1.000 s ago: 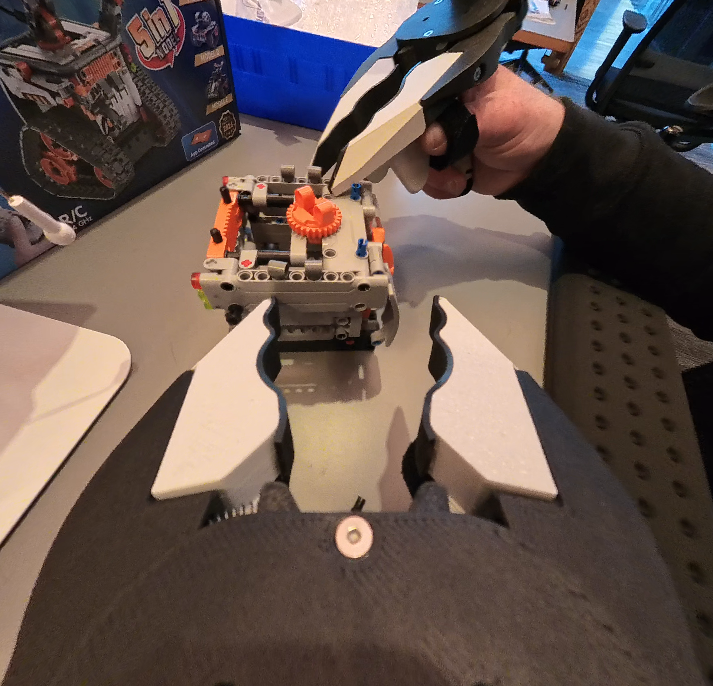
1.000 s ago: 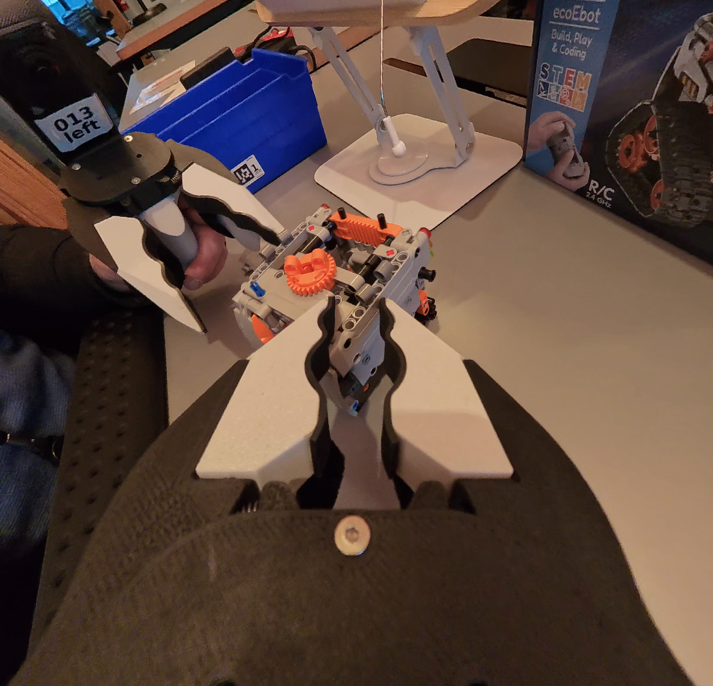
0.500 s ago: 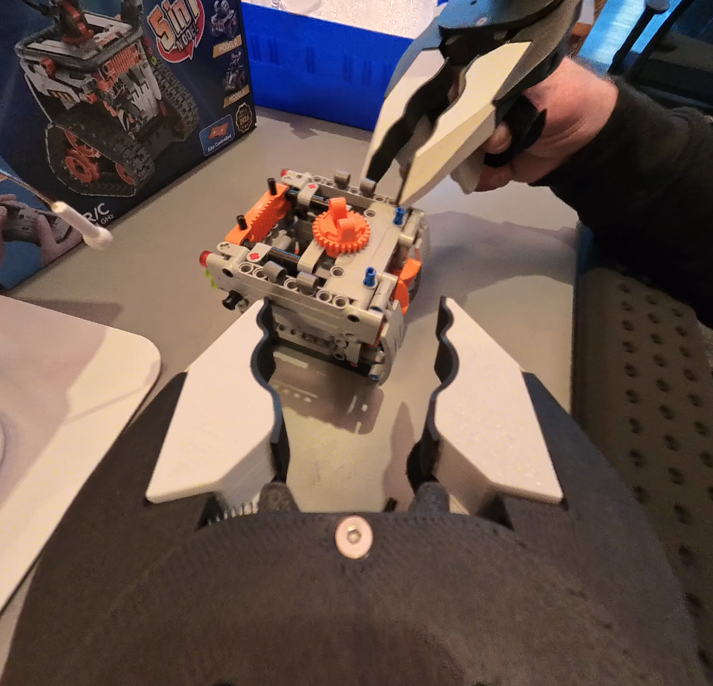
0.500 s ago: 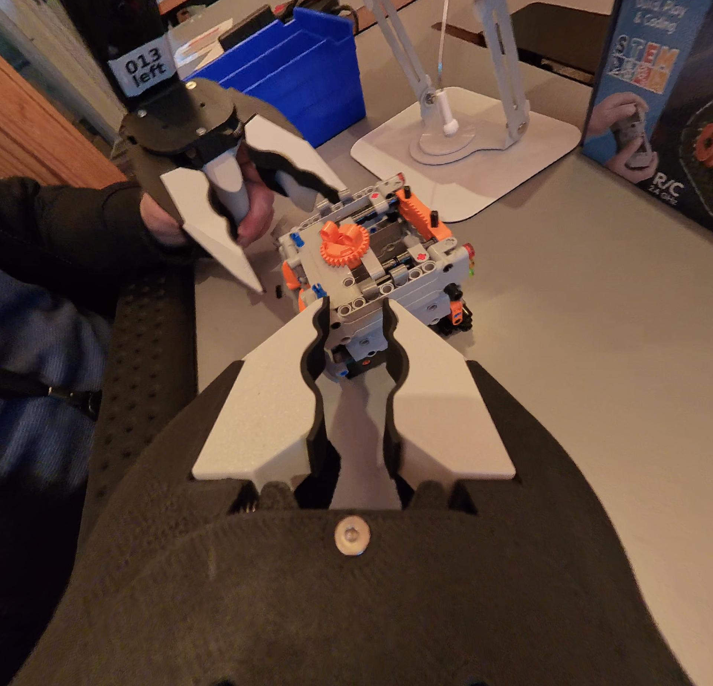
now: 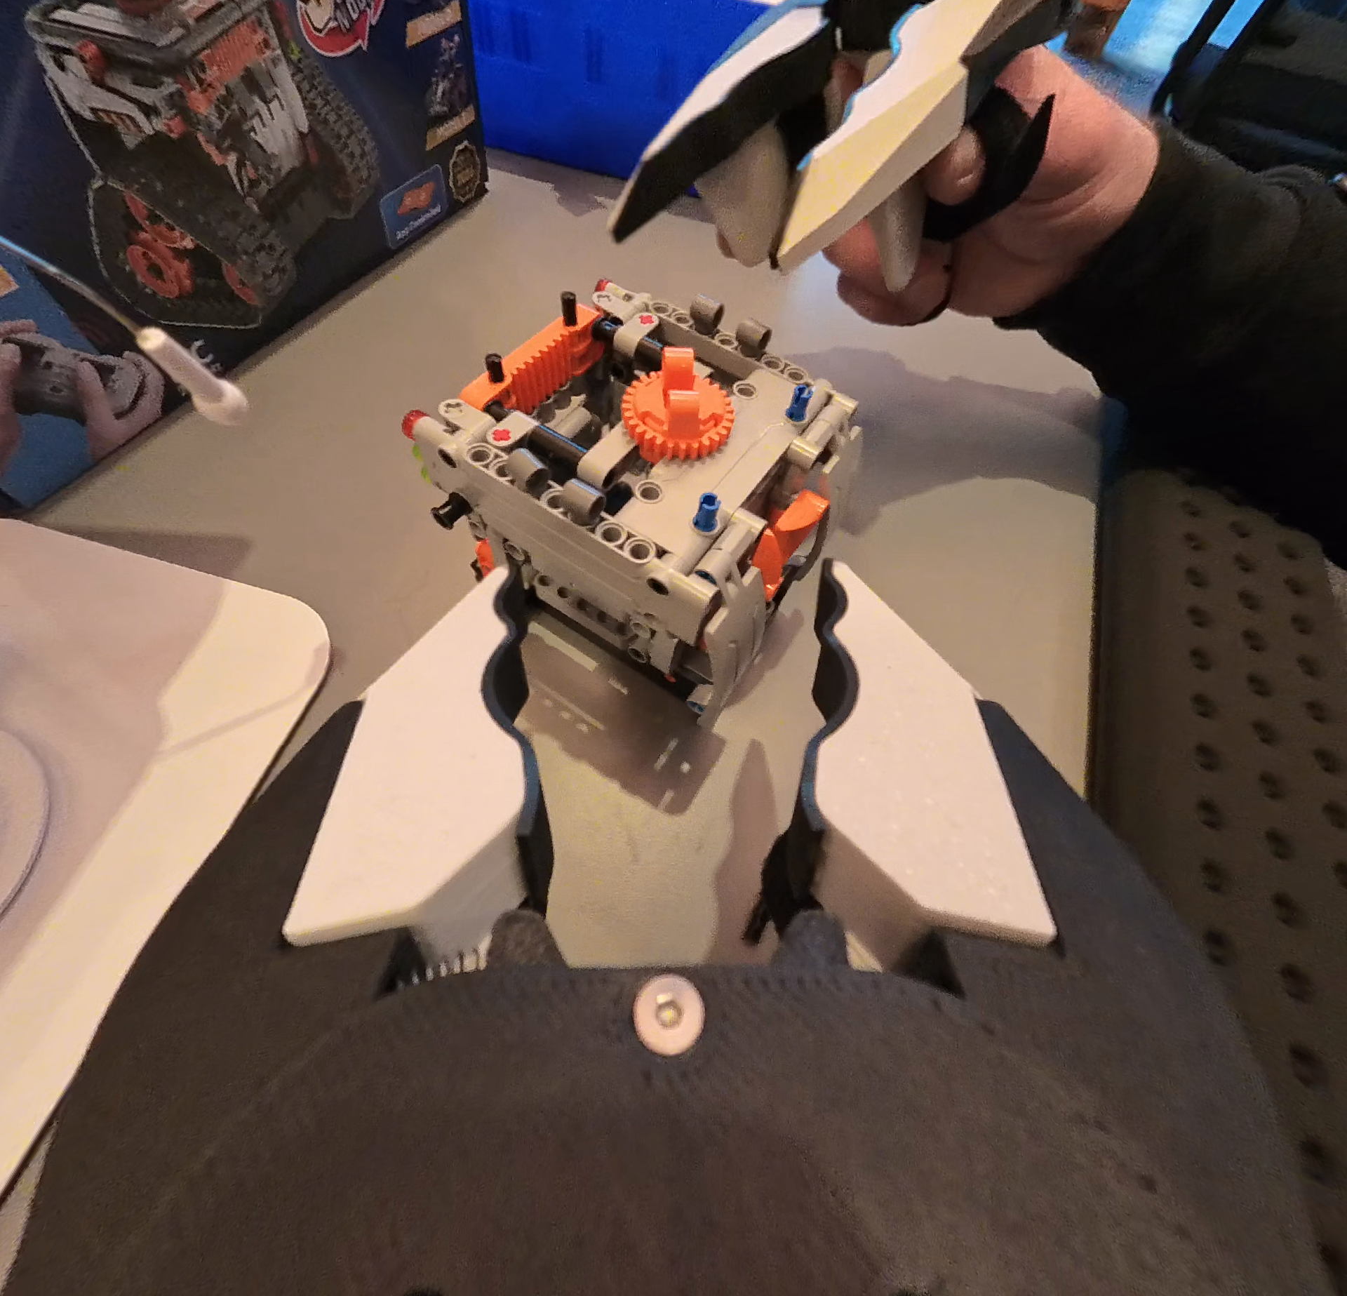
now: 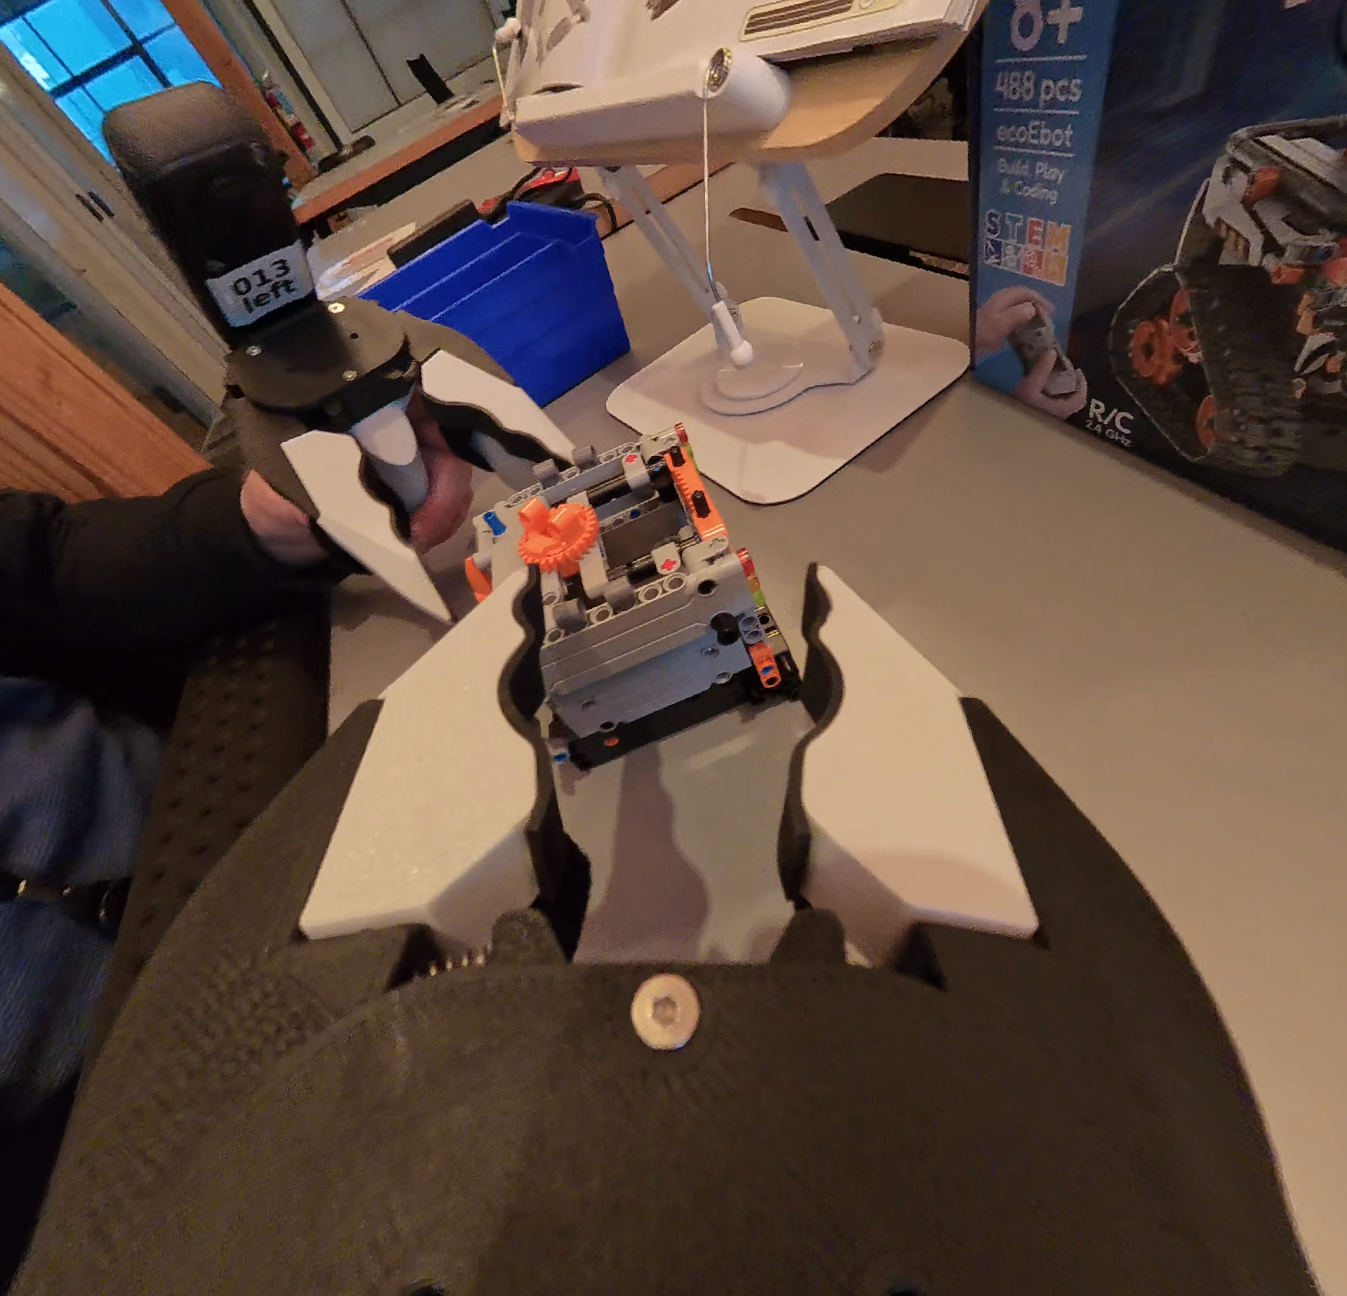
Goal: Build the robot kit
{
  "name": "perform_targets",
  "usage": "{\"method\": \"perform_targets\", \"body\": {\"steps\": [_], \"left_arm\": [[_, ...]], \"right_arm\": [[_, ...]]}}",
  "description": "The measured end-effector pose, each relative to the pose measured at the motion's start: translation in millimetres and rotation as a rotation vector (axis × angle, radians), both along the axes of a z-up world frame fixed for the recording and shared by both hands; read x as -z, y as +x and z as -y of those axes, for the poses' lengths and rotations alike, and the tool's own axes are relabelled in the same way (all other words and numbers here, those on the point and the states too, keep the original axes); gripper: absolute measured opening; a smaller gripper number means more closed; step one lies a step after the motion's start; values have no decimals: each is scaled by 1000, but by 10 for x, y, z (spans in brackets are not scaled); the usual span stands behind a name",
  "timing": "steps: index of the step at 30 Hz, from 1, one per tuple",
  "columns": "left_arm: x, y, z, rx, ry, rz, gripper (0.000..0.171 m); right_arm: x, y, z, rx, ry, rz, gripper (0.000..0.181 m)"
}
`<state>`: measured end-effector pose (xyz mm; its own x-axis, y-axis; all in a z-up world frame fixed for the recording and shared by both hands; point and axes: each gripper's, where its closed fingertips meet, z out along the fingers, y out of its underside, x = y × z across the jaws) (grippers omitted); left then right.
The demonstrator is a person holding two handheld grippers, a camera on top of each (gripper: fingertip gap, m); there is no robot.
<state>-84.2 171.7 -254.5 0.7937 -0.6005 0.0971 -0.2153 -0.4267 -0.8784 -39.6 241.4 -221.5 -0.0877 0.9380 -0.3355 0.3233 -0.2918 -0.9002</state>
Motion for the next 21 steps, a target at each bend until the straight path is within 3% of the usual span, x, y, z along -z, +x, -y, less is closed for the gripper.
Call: {"method": "perform_targets", "body": {"steps": [3,9,21], "left_arm": [[17,36,11,7,1,-17,76],[28,47,13,3,1,-20,71],[15,17,12,-18,-1,-25,63]], "right_arm": [[70,-90,-5,1,9,3,78],[183,-155,143,-81,-18,36,68],[109,-102,88,-54,-12,10,62]]}}
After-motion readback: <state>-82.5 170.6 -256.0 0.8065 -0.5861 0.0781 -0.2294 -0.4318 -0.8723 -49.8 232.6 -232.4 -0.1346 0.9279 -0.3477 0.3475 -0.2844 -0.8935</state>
